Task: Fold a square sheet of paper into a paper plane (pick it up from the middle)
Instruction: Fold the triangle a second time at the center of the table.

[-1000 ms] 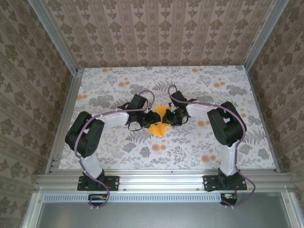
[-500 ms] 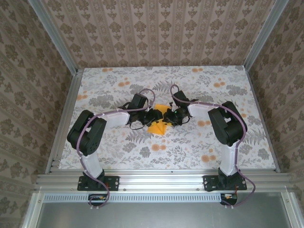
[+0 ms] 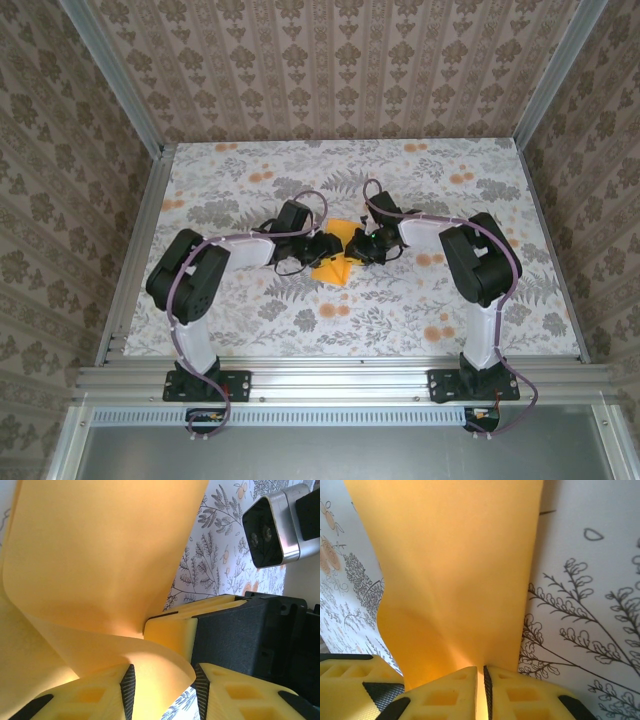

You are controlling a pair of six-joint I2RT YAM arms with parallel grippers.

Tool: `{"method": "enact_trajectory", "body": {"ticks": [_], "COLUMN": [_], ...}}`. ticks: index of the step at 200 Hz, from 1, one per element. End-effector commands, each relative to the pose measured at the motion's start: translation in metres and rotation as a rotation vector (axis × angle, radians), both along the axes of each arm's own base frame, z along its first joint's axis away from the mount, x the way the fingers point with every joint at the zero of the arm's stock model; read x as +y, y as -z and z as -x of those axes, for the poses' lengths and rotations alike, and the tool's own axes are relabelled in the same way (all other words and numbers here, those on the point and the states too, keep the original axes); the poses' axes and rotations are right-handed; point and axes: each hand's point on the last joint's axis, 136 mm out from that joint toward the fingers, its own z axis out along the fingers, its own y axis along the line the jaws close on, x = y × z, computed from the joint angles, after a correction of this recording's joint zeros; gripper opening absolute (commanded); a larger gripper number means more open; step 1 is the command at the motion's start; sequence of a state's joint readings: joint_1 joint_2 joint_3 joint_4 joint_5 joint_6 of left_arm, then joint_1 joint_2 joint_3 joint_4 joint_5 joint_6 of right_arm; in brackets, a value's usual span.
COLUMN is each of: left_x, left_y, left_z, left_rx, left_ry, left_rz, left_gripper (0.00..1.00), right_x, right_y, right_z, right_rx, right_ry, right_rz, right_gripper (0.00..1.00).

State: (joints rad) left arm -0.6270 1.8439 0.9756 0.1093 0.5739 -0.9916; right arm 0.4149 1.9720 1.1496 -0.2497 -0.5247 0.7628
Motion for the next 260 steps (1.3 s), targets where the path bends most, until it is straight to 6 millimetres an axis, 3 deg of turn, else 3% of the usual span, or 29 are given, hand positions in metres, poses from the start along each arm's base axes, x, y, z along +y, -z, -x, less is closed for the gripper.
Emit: {"method": "enact_trajectory", "body": {"ticks": [1,32,87,147,260], "left_x": [-0.001,0.001,0.003,0.002,-0.006], "left_y": [0.007,0.016,0.025,0.025,0.013], "left_z": [0.002,0.003,0.004,0.003,-0.004], "left_rx": [0.019,0.038,0.058,0.068,0.077], "left_ry": [0.002,-0.002,-0.012,-0.012,-0.019], "left_rz": [0.011,-0.003,-0.021,-0.017,0.004], "left_gripper": [0.38,0.32,0.28,0.27,0.26], "right_x": [-0.017,-0.018,-0.007,-0.002,0.005], "right_y": [0.029,0.024,-0.013,-0.036,-0.02], "right_z": [0.016,0.012,-0.007,0.007,0.033], "right_rx": [0.097,0.086,-0.02,-0.126,-0.199], "right_ry": [0.043,0.063,0.091,-0.008,-0.187], "right_rz": [0.066,0.039,-0.138,-0.221,-0.085], "right_gripper": [0.14,0.14,0.17,0.23,0.27]}}
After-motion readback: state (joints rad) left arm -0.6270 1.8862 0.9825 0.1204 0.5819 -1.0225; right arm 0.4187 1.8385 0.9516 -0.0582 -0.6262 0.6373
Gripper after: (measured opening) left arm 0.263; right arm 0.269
